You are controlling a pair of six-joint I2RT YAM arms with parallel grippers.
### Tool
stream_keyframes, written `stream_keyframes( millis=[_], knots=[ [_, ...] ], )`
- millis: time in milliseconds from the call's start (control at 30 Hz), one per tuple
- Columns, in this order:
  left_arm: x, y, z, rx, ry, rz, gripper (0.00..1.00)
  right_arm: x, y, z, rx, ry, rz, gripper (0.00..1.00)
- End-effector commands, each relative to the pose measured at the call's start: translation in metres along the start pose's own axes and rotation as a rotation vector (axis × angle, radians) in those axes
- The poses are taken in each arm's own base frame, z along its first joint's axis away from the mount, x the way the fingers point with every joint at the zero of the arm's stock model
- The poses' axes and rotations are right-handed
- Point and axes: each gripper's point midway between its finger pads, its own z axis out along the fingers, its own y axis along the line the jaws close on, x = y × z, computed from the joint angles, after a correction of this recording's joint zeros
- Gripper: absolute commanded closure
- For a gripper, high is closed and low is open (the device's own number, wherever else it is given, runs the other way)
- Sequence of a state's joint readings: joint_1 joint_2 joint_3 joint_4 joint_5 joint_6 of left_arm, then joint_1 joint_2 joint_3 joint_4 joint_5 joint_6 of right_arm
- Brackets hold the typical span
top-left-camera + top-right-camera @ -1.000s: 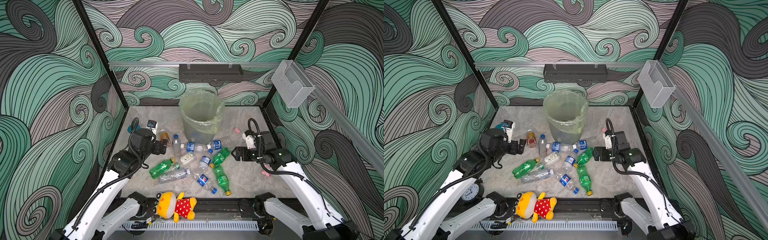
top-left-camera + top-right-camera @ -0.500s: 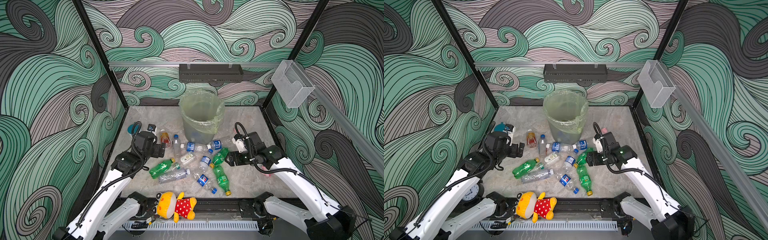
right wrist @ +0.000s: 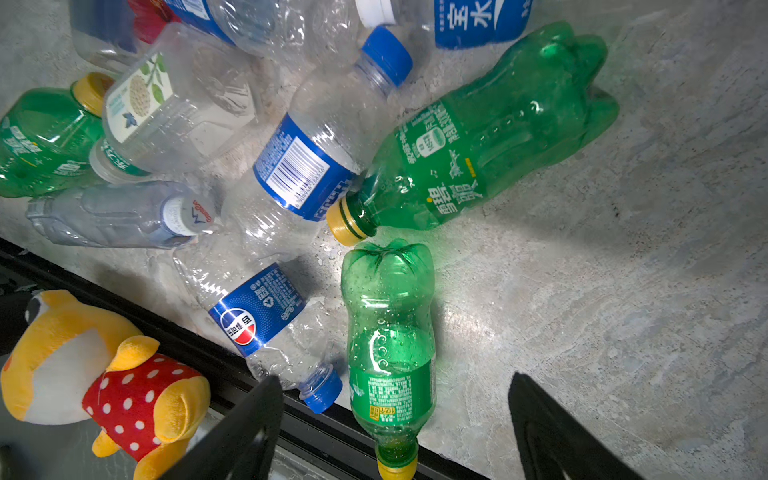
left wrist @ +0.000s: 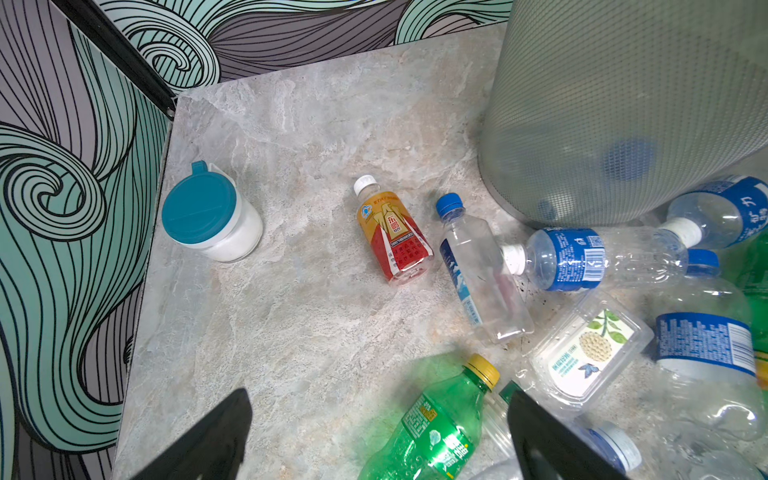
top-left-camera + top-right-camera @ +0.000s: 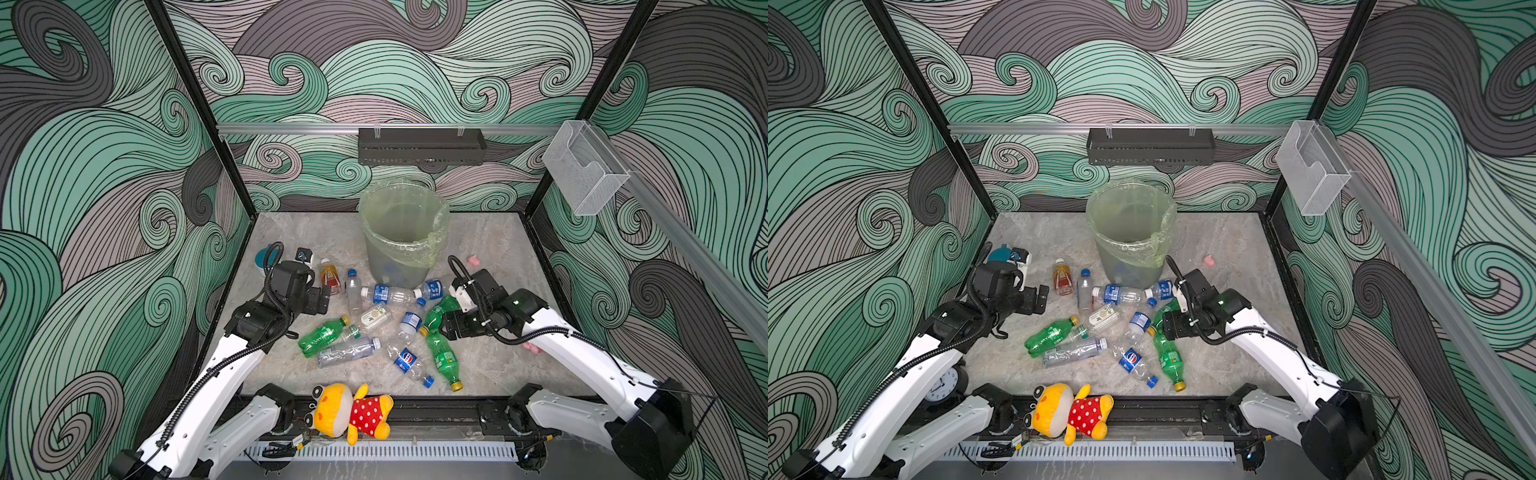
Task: Throw the plastic bottles in the bin
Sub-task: 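Close the right gripper on the green soda bottle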
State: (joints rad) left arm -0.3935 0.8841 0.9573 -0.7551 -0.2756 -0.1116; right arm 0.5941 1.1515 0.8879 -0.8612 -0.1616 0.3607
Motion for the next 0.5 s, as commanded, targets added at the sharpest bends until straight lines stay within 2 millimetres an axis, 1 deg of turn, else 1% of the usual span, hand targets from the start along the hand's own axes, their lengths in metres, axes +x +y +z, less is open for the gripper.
stream_keyframes(
  millis=[0, 200, 333, 467],
  knots=[
    [-0.001, 0.002, 0.0, -0.001, 0.0, 0.001, 0.01, 0.007, 0.001, 0.013, 0.01, 0.025, 0.022, 0.14],
    [-0.002, 0.001, -0.005, 0.011, 0.008, 0.007, 0.01, 0.018, 0.006, 0.039, 0.004, 0.062, 0.031, 0.15],
    [-0.004, 0.003, -0.01, 0.01, 0.006, 0.017, 0.01, 0.027, 0.003, 0.054, 0.035, 0.097, 0.026, 0.16],
    [-0.003, 0.002, -0.012, 0.018, 0.004, 0.016, 0.01, 0.035, 0.004, 0.067, 0.039, 0.128, 0.026, 0.16]
  ],
)
